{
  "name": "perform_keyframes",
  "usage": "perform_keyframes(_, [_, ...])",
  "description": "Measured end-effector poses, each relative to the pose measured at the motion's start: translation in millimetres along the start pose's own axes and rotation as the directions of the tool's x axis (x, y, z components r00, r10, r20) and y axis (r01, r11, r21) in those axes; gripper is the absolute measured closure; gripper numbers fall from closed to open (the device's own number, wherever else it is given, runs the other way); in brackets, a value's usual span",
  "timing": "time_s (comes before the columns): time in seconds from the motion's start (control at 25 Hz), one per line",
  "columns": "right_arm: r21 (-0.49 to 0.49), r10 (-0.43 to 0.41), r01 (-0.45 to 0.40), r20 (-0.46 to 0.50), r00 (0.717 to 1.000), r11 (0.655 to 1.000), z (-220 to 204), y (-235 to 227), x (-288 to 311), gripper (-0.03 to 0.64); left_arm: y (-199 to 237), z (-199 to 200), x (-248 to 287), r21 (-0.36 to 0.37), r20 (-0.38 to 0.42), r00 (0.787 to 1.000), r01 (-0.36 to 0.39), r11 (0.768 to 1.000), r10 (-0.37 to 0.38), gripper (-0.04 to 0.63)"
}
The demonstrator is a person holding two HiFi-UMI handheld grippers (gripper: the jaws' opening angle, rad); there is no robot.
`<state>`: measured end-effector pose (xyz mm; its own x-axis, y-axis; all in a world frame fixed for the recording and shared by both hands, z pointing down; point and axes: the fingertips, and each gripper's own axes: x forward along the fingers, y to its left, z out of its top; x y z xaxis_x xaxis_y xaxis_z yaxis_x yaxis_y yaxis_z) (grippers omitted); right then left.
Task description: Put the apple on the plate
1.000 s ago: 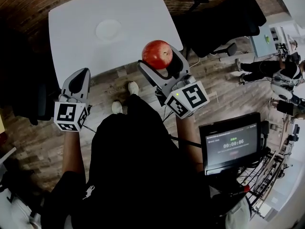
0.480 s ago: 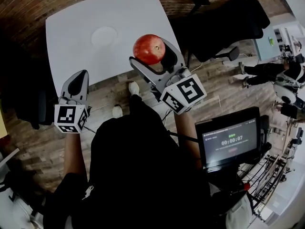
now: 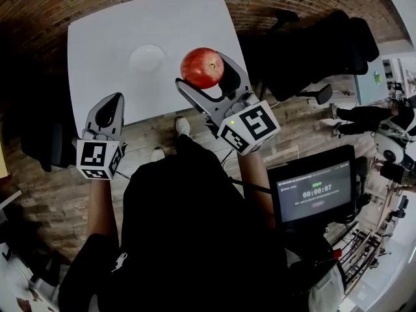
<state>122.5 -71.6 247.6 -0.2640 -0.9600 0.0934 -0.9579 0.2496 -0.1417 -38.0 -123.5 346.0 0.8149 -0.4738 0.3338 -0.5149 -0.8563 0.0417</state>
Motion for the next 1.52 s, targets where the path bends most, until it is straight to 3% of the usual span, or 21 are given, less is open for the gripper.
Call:
perform_keyframes(0.16, [-0.002, 0.072, -0.072, -0.039, 0.997, 0.997, -12.4, -15.2, 30.2, 0.222, 9.4, -0.7, 18.6, -0.010, 0.007, 0.999, -0.044, 0.999, 0.044, 0.591])
perform_keyframes(0.4, [-0.047, 0.195, -0.200, -0.089, 0.977, 0.979, -15.5, 19.9, 59.0, 0.222, 19.0, -5.0, -19.0, -0.035, 0.000, 0.992, -0.127, 0.991, 0.127, 0.591])
perform_keyframes(0.64, [-0.093, 0.279, -0.294, -0.146, 0.949, 0.951, -68.3, -9.7, 112.2, 0.222, 33.9, -38.8, 13.6, -0.091, -0.052, 0.976, -0.216, 0.972, 0.212, 0.591])
perform_keyframes(1.0, [-0.187, 0.317, -0.364, -0.243, 0.917, 0.912, -135.2, -5.7, 156.5, 0.222, 33.0, -59.5, 7.1, -0.136, -0.115, 0.955, -0.287, 0.948, 0.273, 0.591])
perform_keyframes(1.36, [-0.196, 0.296, -0.369, -0.322, 0.900, 0.909, -206.8, -18.7, 188.6, 0.222, 27.4, -92.4, 8.7, -0.169, -0.179, 0.944, -0.308, 0.936, 0.278, 0.591])
perform_keyframes(1.52, [-0.179, 0.284, -0.363, -0.355, 0.891, 0.914, -266.4, -20.5, 213.5, 0.222, 33.0, -126.3, 19.4, -0.187, -0.213, 0.940, -0.306, 0.933, 0.266, 0.591])
